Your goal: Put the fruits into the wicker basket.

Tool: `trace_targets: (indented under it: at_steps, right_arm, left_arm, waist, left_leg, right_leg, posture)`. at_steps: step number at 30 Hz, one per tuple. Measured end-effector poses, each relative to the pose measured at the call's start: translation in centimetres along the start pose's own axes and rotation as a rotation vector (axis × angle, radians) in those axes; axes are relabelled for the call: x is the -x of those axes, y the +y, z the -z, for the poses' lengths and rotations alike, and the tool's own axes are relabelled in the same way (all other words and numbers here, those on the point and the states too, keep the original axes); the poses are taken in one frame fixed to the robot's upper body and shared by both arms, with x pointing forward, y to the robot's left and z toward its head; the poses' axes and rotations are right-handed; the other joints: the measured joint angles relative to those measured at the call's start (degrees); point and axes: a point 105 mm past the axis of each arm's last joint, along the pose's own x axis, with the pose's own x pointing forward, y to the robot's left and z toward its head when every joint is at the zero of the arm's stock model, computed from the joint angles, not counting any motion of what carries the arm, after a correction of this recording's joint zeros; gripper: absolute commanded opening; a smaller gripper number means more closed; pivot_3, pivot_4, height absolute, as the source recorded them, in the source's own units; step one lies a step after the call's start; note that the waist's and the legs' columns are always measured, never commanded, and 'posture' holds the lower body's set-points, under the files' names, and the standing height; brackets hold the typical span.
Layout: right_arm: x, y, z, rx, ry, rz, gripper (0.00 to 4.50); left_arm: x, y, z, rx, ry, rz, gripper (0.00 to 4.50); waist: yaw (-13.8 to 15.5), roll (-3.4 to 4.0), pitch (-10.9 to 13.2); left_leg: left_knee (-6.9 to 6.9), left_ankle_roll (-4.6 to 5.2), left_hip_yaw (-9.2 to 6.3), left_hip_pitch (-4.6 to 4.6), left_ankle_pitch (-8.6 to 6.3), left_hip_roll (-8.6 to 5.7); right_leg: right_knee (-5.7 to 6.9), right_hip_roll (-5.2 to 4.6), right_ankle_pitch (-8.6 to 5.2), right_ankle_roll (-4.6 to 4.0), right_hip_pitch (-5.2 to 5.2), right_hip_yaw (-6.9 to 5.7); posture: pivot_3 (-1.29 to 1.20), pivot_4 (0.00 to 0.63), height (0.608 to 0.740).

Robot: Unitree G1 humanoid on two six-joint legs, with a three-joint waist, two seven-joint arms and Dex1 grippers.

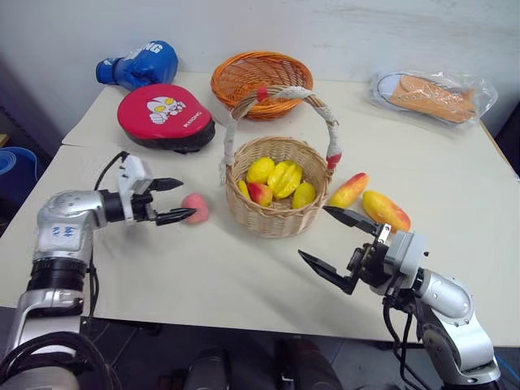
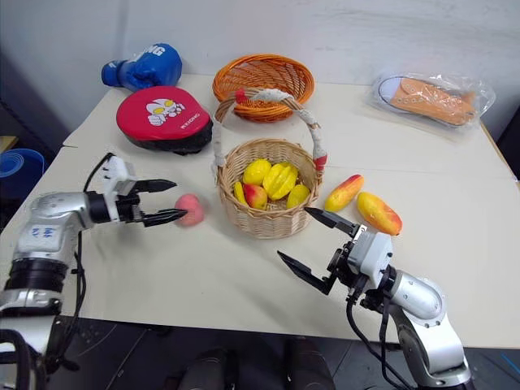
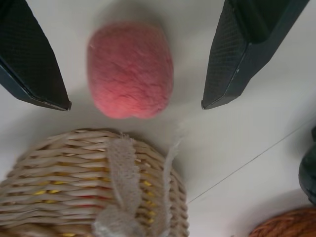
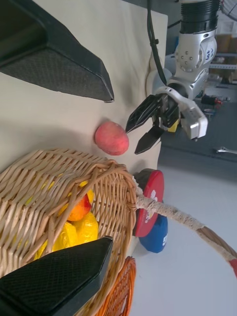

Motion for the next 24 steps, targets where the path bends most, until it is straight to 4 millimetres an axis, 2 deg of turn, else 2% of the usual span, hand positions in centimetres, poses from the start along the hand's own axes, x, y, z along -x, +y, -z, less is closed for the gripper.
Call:
trace_targets:
  at_steps: [2, 3, 5, 8, 10, 13, 15, 17, 20, 21, 24]
  right_arm:
    - [0.1, 0.1, -0.1, 0.003, 0.002, 0.009, 4.5]
    - [0.1, 0.1, -0.1, 0.002, 0.004, 0.014, 4.5]
    - [0.2, 0.1, 0.0, 0.002, 0.01, 0.024, 4.5]
    - [0.2, 0.1, -0.1, 0.006, 0.012, 0.033, 4.5]
    - [0.2, 0.1, -0.1, 0.011, 0.013, 0.036, 4.5]
    - [0.2, 0.1, -0.2, 0.018, 0.015, 0.039, 4.5]
    - [0.3, 0.0, -0.2, 0.022, 0.016, 0.052, 4.5]
    - [0.6, -0.8, -0.5, 0.018, 0.009, 0.104, 4.5]
    - [1.1, -2.2, -1.1, 0.007, -0.015, 0.199, 4.5]
    - [1.4, -2.6, -1.2, 0.004, -0.014, 0.228, 4.5]
    - [1.5, -3.2, -1.5, 0.01, -0.018, 0.26, 4.5]
  left_arm:
    - [-1.2, -0.3, 0.7, 0.037, 0.007, 0.021, 4.45]
    - [-1.6, -0.5, 1.0, 0.042, 0.016, 0.031, 4.28]
    - [-2.0, -0.6, 1.5, 0.047, 0.039, 0.041, 3.84]
    - [-1.9, -0.6, 1.7, 0.046, 0.048, 0.055, 2.87]
    - [-1.6, -0.6, 1.8, 0.041, 0.054, 0.066, 2.48]
    - [-0.4, -0.3, 1.8, 0.036, 0.058, 0.057, 2.45]
    - [1.1, -1.3, 1.1, 0.062, 0.005, 0.124, 2.45]
    - [2.0, -2.8, -0.2, 0.065, -0.034, 0.207, 2.45]
    - [1.6, -4.5, -4.4, -0.028, -0.115, 0.283, 2.45]
    - [0.7, -5.3, -6.7, -0.073, -0.175, 0.3, 2.45]
    - [-2.5, -7.8, -11.5, -0.177, -0.306, 0.335, 2.45]
  waist:
    - [-0.1, -0.01, 0.0]
    - [-0.1, -0.01, 0.0]
    - [-0.1, -0.01, 0.0]
    - [-0.1, -0.01, 0.0]
    - [-0.1, -0.01, 0.0]
    - [-0.1, -0.01, 0.0]
    - [-0.3, -0.01, 0.0]
    - [-0.1, -0.01, 0.0]
    - [0.8, -0.01, 0.0]
    - [1.4, -0.01, 0.0]
    - [1.9, 0.0, 0.0]
  left_leg:
    - [0.03, 0.0, 0.01, 0.0, 0.0, 0.03]
    - [0.04, 0.0, 0.03, -0.01, 0.0, 0.05]
    - [0.04, -0.03, 0.05, 0.0, 0.02, 0.09]
    - [0.04, -0.06, 0.05, 0.02, 0.03, 0.13]
    - [0.04, -0.06, 0.05, 0.01, 0.03, 0.15]
    - [0.03, -0.06, 0.06, 0.02, 0.03, 0.17]
    - [0.0, -0.07, 0.09, 0.02, 0.04, 0.23]
    - [0.03, -0.09, 0.07, -0.01, 0.05, 0.27]
    - [0.12, -0.07, -0.04, 0.0, 0.03, 0.22]
    - [0.15, -0.04, -0.06, 0.01, 0.02, 0.16]
    - [0.24, 0.08, -0.06, 0.02, -0.04, 0.0]
  right_leg:
    - [0.0, 0.05, 0.0, 0.0, 0.0, 0.01]
    - [0.0, 0.07, 0.0, 0.0, -0.01, 0.02]
    - [0.0, 0.13, 0.0, 0.0, -0.01, 0.06]
    - [0.0, 0.17, 0.0, 0.0, -0.01, 0.08]
    - [0.0, 0.18, 0.0, 0.0, -0.01, 0.09]
    - [-0.01, 0.19, 0.0, 0.0, -0.01, 0.1]
    - [0.01, 0.2, 0.0, 0.0, -0.03, 0.14]
    - [0.0, 0.21, 0.0, -0.01, -0.03, 0.15]
    - [-0.01, 0.14, 0.0, -0.01, 0.1, 0.15]
    - [-0.01, 0.08, 0.0, -0.01, 0.14, 0.16]
    - [-0.02, 0.05, 0.06, 0.11, 0.21, 0.27]
  posture:
    - [0.0, 0.15, 0.74]
    - [0.0, 0.15, 0.74]
    - [0.0, 0.15, 0.74]
    - [0.0, 0.15, 0.74]
    - [0.0, 0.15, 0.74]
    - [0.0, 0.15, 0.74]
    - [0.0, 0.15, 0.74]
    - [0.0, 0.15, 0.74]
    - [0.0, 0.15, 0.74]
    - [0.0, 0.15, 0.74]
    - [0.0, 0.15, 0.74]
